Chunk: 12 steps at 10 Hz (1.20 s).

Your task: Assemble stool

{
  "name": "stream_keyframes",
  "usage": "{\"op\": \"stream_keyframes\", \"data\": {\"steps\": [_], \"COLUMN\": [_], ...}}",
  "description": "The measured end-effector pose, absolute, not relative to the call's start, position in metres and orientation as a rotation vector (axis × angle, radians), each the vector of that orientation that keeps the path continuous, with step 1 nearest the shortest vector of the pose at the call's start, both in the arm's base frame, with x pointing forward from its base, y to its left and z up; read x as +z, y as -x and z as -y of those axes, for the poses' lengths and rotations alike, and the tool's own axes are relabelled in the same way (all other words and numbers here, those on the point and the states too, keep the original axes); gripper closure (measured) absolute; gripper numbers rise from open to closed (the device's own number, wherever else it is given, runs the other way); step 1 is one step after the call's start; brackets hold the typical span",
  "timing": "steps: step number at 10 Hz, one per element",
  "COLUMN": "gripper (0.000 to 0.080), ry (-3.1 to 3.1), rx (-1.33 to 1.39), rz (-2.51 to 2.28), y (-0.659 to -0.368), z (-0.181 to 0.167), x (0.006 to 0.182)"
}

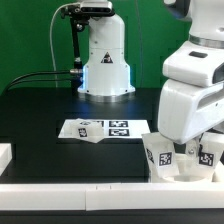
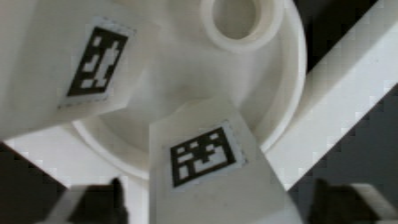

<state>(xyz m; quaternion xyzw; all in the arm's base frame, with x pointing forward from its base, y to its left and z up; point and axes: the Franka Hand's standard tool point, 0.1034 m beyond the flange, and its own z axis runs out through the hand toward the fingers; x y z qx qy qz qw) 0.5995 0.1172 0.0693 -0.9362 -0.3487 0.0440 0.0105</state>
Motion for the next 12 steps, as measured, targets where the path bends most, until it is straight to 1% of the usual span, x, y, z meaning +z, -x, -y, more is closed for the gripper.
{"op": "stream_keyframes", "data": {"steps": [1,2,6,10,12], "gripper": [0.0328,0.0451,0.0452,0.0452,0.0452], "ry": [2.926,2.951,3.084,3.152,3.149], "rx": [0.138,0.139,0.145,0.075,0.074], "rz": [1.093,1.030,0.598,-0.251,-0.397], "y": [-0.600,-0.600,-0.600,-0.609,-0.609], "z": [-0.114,-0.113,-0.109,-0.095,-0.092], "x": [0.070,0.070,0.069,0.069,0.070]}}
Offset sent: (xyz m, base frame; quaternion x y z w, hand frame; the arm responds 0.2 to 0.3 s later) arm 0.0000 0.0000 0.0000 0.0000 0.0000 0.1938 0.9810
